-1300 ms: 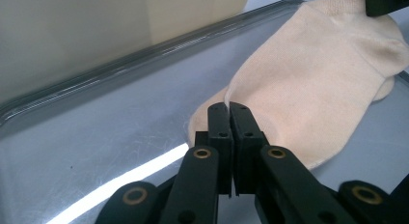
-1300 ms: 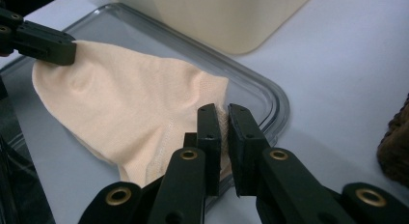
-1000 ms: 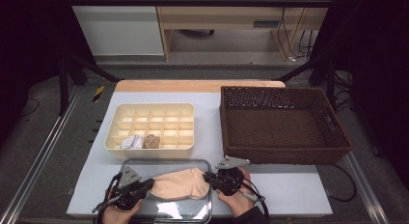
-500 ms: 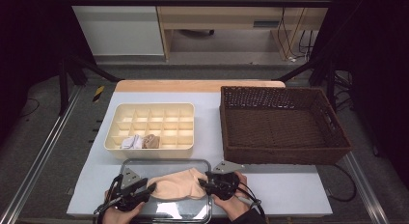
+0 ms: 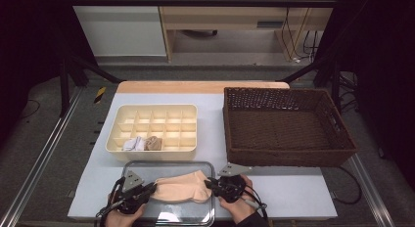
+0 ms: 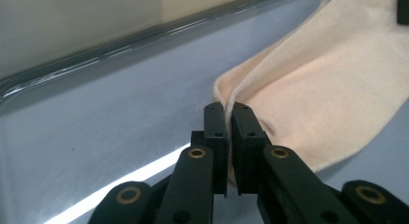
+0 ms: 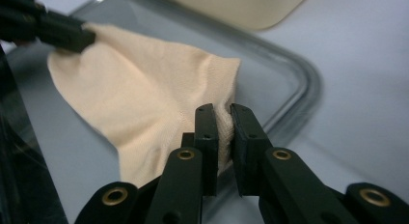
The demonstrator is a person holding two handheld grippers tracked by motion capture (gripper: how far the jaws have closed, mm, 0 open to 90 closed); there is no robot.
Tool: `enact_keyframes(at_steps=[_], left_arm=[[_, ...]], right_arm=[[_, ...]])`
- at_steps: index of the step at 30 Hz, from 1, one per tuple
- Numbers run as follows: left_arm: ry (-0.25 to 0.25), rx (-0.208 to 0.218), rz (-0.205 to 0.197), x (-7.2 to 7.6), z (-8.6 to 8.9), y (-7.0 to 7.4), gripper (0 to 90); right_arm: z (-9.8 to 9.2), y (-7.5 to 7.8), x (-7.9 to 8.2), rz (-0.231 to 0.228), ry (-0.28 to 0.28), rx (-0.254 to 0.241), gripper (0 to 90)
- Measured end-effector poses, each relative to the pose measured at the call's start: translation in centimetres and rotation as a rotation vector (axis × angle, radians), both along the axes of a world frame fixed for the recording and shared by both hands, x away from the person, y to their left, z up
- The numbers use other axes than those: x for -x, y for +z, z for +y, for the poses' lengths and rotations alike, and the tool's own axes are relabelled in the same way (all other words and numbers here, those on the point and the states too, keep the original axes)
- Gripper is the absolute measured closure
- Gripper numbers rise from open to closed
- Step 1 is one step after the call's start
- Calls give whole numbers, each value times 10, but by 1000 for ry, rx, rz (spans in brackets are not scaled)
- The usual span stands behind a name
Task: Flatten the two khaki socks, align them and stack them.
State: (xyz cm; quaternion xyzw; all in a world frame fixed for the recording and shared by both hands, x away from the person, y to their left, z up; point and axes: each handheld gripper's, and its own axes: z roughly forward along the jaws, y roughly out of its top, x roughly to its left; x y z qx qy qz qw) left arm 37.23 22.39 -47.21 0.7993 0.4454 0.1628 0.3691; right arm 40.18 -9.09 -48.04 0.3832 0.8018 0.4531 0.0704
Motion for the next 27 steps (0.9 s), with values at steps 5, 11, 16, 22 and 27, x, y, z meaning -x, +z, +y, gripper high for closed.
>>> enact_keyframes(at_steps=[5, 11, 16, 22, 27], left_arm=[[-34, -14, -33, -7, -18, -1, 854], [-35, -1, -34, -8, -17, -2, 817], [-32, 42, -42, -7, -13, 3, 717], [-40, 78, -91, -3, -9, 23, 683], [-69, 78, -109, -5, -20, 32, 691]], right_arm=[[-16, 8, -6, -49, -53, 42, 826], [-14, -1, -11, -39, -62, 99, 771], [-22, 5, -10, -56, -91, 43, 672], [-41, 12, -8, -73, -122, 0, 625], [-47, 12, -4, -66, -134, -28, 610]])
